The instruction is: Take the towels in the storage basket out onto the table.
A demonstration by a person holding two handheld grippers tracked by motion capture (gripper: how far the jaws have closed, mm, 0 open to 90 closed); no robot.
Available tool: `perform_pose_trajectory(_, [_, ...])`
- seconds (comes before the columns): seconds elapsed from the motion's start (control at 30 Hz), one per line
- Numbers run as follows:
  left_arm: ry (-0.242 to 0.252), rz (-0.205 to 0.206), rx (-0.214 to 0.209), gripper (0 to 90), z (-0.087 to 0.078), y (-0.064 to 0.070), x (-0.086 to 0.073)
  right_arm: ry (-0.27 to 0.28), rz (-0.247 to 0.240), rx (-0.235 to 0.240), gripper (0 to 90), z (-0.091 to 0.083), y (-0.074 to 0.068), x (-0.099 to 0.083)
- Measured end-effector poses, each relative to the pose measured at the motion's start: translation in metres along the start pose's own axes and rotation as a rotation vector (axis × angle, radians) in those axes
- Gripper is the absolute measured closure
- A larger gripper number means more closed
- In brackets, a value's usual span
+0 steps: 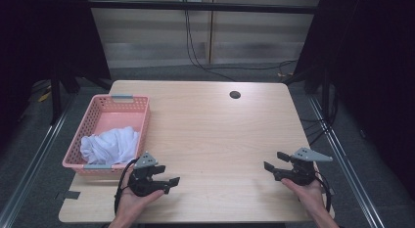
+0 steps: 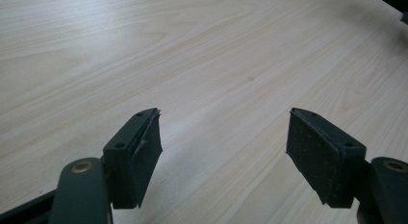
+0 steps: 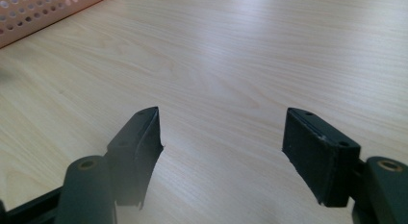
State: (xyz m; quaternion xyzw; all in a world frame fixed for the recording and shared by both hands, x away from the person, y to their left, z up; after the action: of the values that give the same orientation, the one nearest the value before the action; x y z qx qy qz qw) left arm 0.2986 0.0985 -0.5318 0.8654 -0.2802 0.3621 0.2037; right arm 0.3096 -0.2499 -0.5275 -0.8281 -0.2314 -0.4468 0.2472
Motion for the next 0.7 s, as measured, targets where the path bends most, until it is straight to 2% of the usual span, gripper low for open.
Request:
perform_pose_trajectory(0.17, [0.008,-0.007,-0.001,27.6,-0.001,0.001,0.001,-0.008,-0.012,0.001,28.7,-0.001,-0.003,-0.001])
perform_pose_trajectory(0.23, [0.011,-0.027,0.0,27.3,0.0,0.0,0.003,-0.03,-0.017,0.009,28.2,0.0,-0.003,-0.002])
perform_pose_trajectory(0.27, [0.013,-0.025,0.004,27.1,-0.001,-0.001,0.004,-0.036,-0.007,0.027,28.3,0.0,-0.004,-0.003])
perform_pose_trajectory(0.37, [0.012,-0.017,0.002,26.4,-0.002,0.0,0.006,-0.036,-0.007,0.031,25.7,0.0,-0.005,-0.002])
perform_pose_trajectory(0.4, [0.013,-0.002,0.003,27.7,-0.004,0.001,0.007,-0.039,-0.008,0.03,25.6,0.0,-0.005,-0.003])
perform_pose_trajectory(0.43, [0.024,0.025,0.022,30.0,-0.007,0.003,0.01,-0.041,-0.01,0.028,25.7,0.0,-0.006,-0.003])
perform_pose_trajectory(0.53, [0.058,0.079,0.014,25.6,-0.02,0.013,0.02,-0.047,-0.021,0.045,25.6,-0.001,-0.012,-0.003])
perform_pose_trajectory(0.57, [0.058,0.08,0.016,25.0,-0.022,0.014,0.021,-0.046,-0.036,0.05,25.5,-0.001,-0.014,-0.002])
perform_pose_trajectory(0.63, [0.053,0.085,0.022,22.2,-0.028,0.012,0.024,-0.045,-0.032,0.057,25.2,0.0,-0.017,-0.002])
perform_pose_trajectory(0.7, [0.053,0.079,0.025,23.4,-0.03,0.01,0.025,-0.05,-0.035,0.059,24.8,0.001,-0.018,-0.002])
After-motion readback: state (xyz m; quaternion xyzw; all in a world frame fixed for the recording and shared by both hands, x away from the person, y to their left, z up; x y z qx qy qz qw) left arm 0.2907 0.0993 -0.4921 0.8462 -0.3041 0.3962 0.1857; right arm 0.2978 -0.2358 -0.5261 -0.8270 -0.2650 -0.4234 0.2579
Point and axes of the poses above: each handheld gripper's, and its own axes: z roughly forward along the jaws, x roughly out of its top, y roughly to its right, the point moved 10 cm from there along z, roughly forward along the jaws, and after that the axes turned 9 degrees about x, right-handed, at the moved point
